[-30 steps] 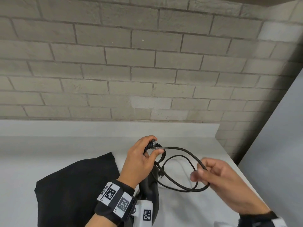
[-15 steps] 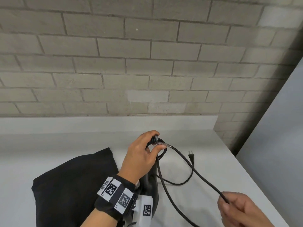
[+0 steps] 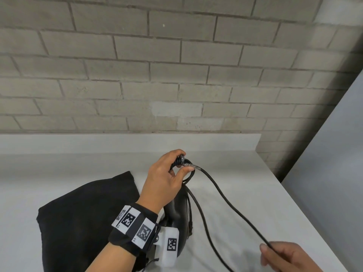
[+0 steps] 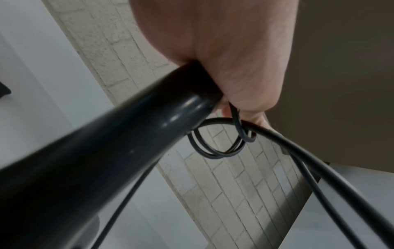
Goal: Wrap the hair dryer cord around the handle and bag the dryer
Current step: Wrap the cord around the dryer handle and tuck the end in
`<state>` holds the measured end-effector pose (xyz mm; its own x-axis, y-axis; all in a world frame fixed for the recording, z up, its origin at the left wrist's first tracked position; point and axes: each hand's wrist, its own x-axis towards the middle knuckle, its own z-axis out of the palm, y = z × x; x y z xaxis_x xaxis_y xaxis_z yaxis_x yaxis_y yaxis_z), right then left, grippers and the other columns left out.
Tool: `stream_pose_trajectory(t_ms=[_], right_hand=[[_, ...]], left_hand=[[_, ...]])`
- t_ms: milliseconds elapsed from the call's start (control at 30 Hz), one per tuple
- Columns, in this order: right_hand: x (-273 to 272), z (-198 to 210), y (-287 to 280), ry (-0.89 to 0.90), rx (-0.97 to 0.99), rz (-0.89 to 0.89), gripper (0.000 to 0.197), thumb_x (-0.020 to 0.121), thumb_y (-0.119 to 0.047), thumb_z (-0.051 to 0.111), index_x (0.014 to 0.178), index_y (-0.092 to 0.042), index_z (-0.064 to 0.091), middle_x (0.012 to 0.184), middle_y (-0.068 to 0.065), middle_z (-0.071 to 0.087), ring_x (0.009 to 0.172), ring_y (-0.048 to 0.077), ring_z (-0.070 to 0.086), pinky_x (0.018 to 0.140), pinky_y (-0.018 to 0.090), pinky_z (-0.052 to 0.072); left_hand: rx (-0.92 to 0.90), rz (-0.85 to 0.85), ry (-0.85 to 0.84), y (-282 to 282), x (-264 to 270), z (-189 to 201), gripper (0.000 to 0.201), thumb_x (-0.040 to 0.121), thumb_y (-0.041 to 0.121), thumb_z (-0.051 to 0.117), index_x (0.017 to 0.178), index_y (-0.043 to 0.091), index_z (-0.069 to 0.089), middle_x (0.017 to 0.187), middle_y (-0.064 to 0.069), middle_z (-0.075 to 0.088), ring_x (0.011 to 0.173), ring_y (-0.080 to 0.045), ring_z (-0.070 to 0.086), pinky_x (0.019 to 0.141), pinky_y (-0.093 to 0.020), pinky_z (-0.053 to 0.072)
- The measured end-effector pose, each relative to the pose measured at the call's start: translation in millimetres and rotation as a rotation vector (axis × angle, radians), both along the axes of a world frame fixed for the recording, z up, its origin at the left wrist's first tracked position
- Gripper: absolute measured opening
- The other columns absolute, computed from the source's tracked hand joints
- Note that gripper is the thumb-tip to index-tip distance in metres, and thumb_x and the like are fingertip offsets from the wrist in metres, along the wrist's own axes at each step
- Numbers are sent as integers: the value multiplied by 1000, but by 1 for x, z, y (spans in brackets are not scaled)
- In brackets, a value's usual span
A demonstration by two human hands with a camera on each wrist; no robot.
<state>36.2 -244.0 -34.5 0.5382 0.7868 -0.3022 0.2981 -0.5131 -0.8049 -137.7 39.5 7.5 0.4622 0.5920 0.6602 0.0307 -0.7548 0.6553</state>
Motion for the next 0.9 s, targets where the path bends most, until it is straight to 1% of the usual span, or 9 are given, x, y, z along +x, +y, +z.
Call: stream_pose_trajectory(t_ms=[167, 267, 333, 367, 467, 567, 667, 800, 900], right_hand=[[10, 15, 10, -63, 193, -314, 13, 80, -9, 76, 74, -7, 65, 55, 16, 54, 44, 26, 49, 47, 17, 42], [-3, 12, 29, -247, 243, -355, 46, 67, -4, 85, 102, -21, 60, 97, 11, 62, 82, 26, 62, 70, 6, 46], [-23, 16, 44, -488, 310, -312, 68, 63, -13, 89, 120, -20, 53, 117, 3, 52, 103, 21, 52, 88, 16, 42], [-39, 23, 52, -610, 422, -294, 65, 67, -21, 87, 123, -17, 53, 119, 0, 49, 106, 18, 49, 91, 21, 40], [-90, 47, 82, -744, 834, -167, 26, 77, -25, 68, 99, -12, 63, 97, -2, 57, 89, 7, 53, 79, 11, 40], [-116, 54, 118, -581, 778, 23, 5, 90, -23, 60, 92, -19, 63, 83, -14, 59, 76, 1, 55, 69, 9, 41], [-116, 48, 153, -325, 450, 64, 17, 96, -39, 53, 106, -26, 57, 86, -13, 66, 85, -1, 61, 71, 14, 48], [-111, 47, 159, 27, 434, 168, 14, 97, -32, 54, 102, -24, 64, 68, -3, 68, 63, 5, 62, 68, 20, 51], [-113, 44, 144, 61, 479, 221, 19, 99, -28, 50, 90, -21, 65, 58, -3, 58, 59, 10, 55, 66, 23, 47]], left_hand=[[-33, 15, 7, -2, 3, 1, 39, 84, 41, 68, 114, 16, 65, 90, 15, 60, 53, -10, 48, 58, -7, 42], [-65, 51, -1, 1, 1, 0, 37, 84, 39, 70, 112, 16, 65, 85, 15, 62, 48, -11, 44, 55, -7, 40], [-71, 79, 12, 3, -1, 0, 34, 85, 34, 74, 112, 15, 65, 82, 16, 61, 48, -8, 45, 55, -6, 40], [-74, 87, 20, 4, -2, 0, 33, 85, 32, 74, 112, 15, 65, 82, 16, 61, 48, -8, 45, 55, -6, 39], [-87, 88, 30, 5, -4, 0, 32, 86, 31, 74, 112, 15, 64, 81, 18, 61, 47, -8, 44, 54, -5, 37], [-75, 88, 30, 3, -1, 1, 30, 86, 30, 75, 111, 16, 64, 79, 17, 61, 46, -11, 43, 53, -6, 38], [-75, 81, 38, -1, 2, 1, 30, 85, 30, 76, 110, 19, 65, 76, 14, 61, 47, -10, 44, 52, -8, 40], [-80, 99, 35, 5, -1, 2, 30, 85, 30, 77, 110, 18, 65, 73, 15, 59, 46, -9, 44, 51, -6, 38], [-86, 88, 27, 6, -3, 2, 30, 85, 30, 76, 110, 17, 64, 75, 13, 61, 45, -10, 43, 50, -6, 37]])
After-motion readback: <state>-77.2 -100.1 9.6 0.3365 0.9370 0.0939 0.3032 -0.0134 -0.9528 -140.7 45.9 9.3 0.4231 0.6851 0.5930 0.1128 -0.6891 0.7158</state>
